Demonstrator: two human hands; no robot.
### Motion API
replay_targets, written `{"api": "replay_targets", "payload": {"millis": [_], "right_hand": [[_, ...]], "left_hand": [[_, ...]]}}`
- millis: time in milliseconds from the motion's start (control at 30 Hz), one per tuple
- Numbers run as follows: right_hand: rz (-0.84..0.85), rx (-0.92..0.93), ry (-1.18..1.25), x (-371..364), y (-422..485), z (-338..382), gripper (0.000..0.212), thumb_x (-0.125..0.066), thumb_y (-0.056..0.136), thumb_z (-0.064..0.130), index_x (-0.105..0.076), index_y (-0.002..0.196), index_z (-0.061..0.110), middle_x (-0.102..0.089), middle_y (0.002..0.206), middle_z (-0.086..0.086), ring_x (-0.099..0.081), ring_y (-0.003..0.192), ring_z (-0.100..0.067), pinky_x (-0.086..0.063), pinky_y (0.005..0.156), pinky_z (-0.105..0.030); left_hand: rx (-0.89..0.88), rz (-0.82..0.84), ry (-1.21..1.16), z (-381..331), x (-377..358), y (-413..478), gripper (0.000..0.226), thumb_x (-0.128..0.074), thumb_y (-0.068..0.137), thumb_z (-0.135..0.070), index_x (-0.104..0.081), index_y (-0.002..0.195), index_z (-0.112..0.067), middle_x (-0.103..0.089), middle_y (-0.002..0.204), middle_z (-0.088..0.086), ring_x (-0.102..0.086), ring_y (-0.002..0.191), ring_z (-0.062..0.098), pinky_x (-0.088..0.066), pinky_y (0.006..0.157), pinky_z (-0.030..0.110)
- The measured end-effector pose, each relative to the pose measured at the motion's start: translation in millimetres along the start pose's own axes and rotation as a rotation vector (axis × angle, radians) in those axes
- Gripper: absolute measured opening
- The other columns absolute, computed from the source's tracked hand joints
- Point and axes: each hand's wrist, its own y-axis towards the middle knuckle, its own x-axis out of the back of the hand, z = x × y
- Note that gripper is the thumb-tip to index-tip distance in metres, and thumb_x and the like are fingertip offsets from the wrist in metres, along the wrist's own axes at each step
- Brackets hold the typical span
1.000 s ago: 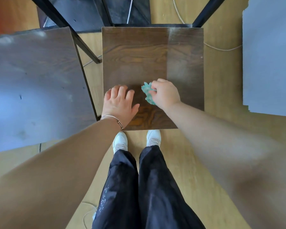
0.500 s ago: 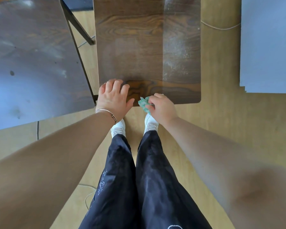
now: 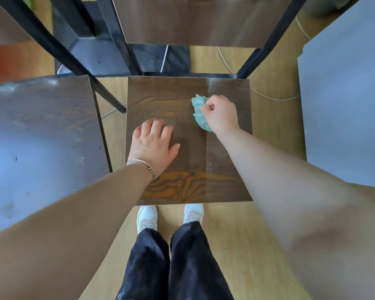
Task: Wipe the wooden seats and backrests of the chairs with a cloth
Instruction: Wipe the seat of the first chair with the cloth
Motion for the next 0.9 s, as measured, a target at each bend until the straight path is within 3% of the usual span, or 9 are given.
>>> {"api": "replay_targets", "payload": {"millis": [167,400,667,800,900], "right_hand": [[0.019,-0.043,-0.052,17,80,16,0.024,-0.058,0.095,0.036,-0.064,0.110,0.018,-0.064,0.107,-0.002,-0.062,0.093,-0.018,-0.053,0.074,-0.027],[0.099,0.006,-0.216,17,94,11,0.025,-0.059,0.095,0.036,-0.065,0.111,0.018,-0.065,0.108,-0.003,-0.062,0.094,-0.021,-0.055,0.080,-0.032],[0.155,0.068,-0.294,2,7,-19,0.012,-0.060,0.094,0.031,-0.063,0.094,0.019,-0.058,0.097,0.002,-0.059,0.085,-0.017,-0.048,0.069,-0.024],[0.223,0.068,-0.273,-13,-46,-40,0.016,-0.060,0.093,0.030,-0.055,0.081,0.020,-0.061,0.106,-0.004,-0.062,0.088,-0.024,-0.048,0.069,-0.028],[0.242,0.108,-0.260,-18,-83,-53,0.021,-0.060,0.092,0.027,-0.049,0.076,0.019,-0.053,0.089,0.000,-0.056,0.079,-0.023,-0.037,0.062,-0.030]], "left_hand": [[0.016,-0.022,-0.010,1,5,31,0.054,-0.041,0.093,-0.055,-0.042,0.136,-0.023,-0.041,0.140,0.005,-0.033,0.129,0.030,-0.030,0.105,0.045],[0.013,0.017,-0.036,-5,2,44,0.054,-0.037,0.094,-0.055,-0.038,0.139,-0.025,-0.038,0.142,0.003,-0.030,0.132,0.028,-0.028,0.108,0.044],[0.000,0.083,-0.022,-18,-2,15,0.055,-0.035,0.094,-0.056,-0.036,0.139,-0.025,-0.038,0.142,0.002,-0.032,0.130,0.028,-0.030,0.107,0.043],[-0.031,0.117,-0.006,-25,-10,-10,0.054,-0.035,0.094,-0.056,-0.037,0.139,-0.025,-0.039,0.141,0.003,-0.033,0.129,0.028,-0.030,0.106,0.043],[-0.057,0.135,-0.004,-31,-17,-32,0.054,-0.037,0.094,-0.056,-0.039,0.138,-0.025,-0.040,0.141,0.003,-0.035,0.128,0.029,-0.031,0.106,0.044]]}}
